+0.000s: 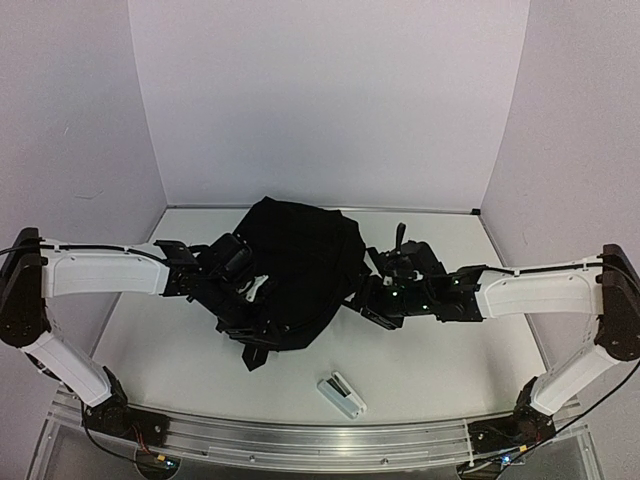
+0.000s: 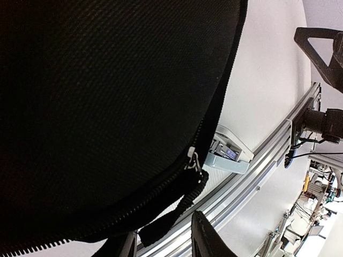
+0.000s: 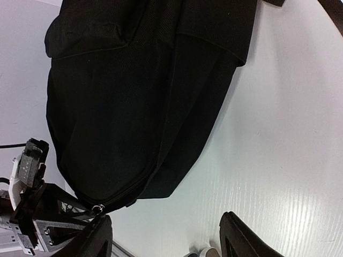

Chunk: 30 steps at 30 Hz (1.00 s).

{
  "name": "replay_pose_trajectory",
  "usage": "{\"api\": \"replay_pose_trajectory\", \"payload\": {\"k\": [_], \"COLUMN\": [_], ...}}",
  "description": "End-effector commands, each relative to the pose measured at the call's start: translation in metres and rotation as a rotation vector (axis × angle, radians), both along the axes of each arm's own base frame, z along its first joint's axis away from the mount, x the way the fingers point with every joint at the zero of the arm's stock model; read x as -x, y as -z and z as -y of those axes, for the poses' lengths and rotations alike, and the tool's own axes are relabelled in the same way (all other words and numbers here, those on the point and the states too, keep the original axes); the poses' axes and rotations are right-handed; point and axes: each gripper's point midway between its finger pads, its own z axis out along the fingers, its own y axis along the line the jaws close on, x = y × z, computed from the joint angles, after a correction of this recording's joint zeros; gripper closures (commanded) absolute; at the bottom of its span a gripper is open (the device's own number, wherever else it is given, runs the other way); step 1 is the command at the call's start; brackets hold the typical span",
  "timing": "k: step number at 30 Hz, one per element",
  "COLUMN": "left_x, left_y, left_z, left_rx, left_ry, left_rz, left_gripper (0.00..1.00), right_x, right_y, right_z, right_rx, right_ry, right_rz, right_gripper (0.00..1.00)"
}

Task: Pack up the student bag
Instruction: Zip the student bag at the center of the board.

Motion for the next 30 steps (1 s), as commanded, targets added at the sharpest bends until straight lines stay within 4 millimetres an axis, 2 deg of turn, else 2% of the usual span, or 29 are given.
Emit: {"api": "replay_pose_trajectory", "payload": {"k": [1, 7, 11, 15, 20, 25, 30], "left_x": [-0.015, -0.015, -0.016, -0.017, -0.016, -0.015, -0.014], "left_y": [-0.025, -0.019, -0.019, -0.019, -0.022, -0.023, -0.024], "left_z": [0.017, 0.015, 0.015, 0.013, 0.011, 0.008, 0.006], "left_rx": [0.075, 0.059, 0.056, 0.048, 0.047, 0.041, 0.038], "left_ry": [0.015, 0.014, 0.008, 0.004, 0.005, 0.003, 0.002], "left_rz": [0.088, 0.084, 0.091, 0.095, 0.101, 0.107, 0.111], "left_gripper": [0.66, 0.73, 0.88, 0.99, 1.0, 1.0, 1.0], "right_x": [-0.001, -0.001, -0.001, 0.0, 0.0, 0.003, -0.001], "right_y": [-0.016, -0.013, -0.008, -0.001, 0.005, 0.02, 0.03], "right_z": [-0.003, -0.004, -0.007, -0.019, -0.046, -0.076, -0.088], "right_rx": [-0.049, -0.05, -0.054, -0.113, -0.185, -0.214, -0.222], "right_ry": [0.0, -0.002, -0.008, -0.021, -0.058, -0.103, -0.103], "right_rz": [0.027, 0.02, 0.006, -0.022, -0.05, -0.083, -0.094], "right_gripper": [0.32, 0.32, 0.32, 0.31, 0.35, 0.48, 0.6]}}
